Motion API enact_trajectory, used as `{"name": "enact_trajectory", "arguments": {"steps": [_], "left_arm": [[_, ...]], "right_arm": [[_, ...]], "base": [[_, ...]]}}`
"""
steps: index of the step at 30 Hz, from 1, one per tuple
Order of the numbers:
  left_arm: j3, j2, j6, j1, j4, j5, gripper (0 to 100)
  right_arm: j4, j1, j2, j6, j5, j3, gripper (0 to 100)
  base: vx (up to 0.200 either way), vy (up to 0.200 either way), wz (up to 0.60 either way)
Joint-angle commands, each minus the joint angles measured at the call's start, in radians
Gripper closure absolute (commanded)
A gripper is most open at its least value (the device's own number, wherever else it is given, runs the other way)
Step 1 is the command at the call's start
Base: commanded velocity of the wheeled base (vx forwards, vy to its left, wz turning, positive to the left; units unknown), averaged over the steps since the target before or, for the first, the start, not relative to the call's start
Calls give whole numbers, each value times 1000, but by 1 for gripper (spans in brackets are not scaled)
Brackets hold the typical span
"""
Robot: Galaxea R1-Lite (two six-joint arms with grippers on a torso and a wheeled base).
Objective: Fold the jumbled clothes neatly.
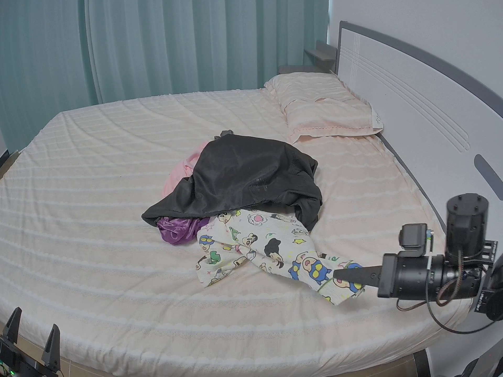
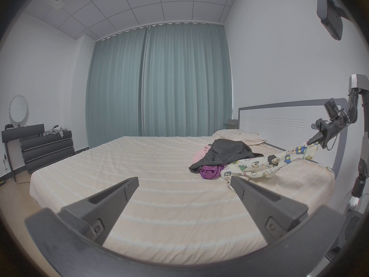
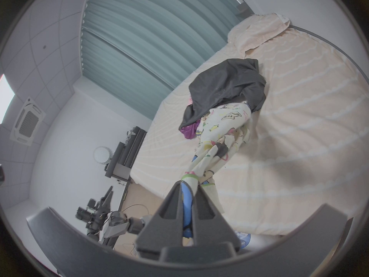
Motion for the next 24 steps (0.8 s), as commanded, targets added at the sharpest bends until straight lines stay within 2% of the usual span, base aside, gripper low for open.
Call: {"name": "enact_trajectory", "arguments": {"steps": [1,4,9,12,14,15,16,17,19,20,21,22,24], "left_arm": [[18,-16,2,0,-4,-3,0],[18,-16,35,0,-8,-9,0],[18,11,38,1,-9,-11,0],[15,38,38,30,-15,-11,0],[-45,80,15,30,-50,-9,0],[-209,226,-72,24,-126,-6,0],[-258,314,-116,23,-150,-16,0],[-274,381,-113,23,-161,-22,0],[-278,469,-44,14,-179,-48,0],[-257,567,31,-25,-182,-118,0],[-252,576,34,-29,-184,-124,0],[-216,665,45,-82,-201,-178,0],[-189,789,42,-169,-242,-197,0]], "right_arm": [[2,29,-210,3,29,80,100],[2,30,-288,4,39,128,100],[1,26,-362,4,60,160,100],[-2,23,-374,4,60,164,100],[-2,18,-370,4,60,163,100],[-5,7,-364,4,62,161,100],[-7,3,-364,4,62,157,100],[-9,0,-365,4,62,152,100],[-9,-3,-370,4,62,143,100],[-9,-6,-371,4,62,132,100],[-9,-6,-374,4,62,131,100],[-9,-16,-371,4,60,123,100],[-10,-31,-371,3,62,106,100]], "base": [[0,0,0],[0,0,0],[0,0,0],[0,0,0],[0,0,0],[0,0,0],[0,0,0],[0,0,0],[0,0,0],[0,0,0],[0,0,0],[0,0,0],[0,0,0]]}}
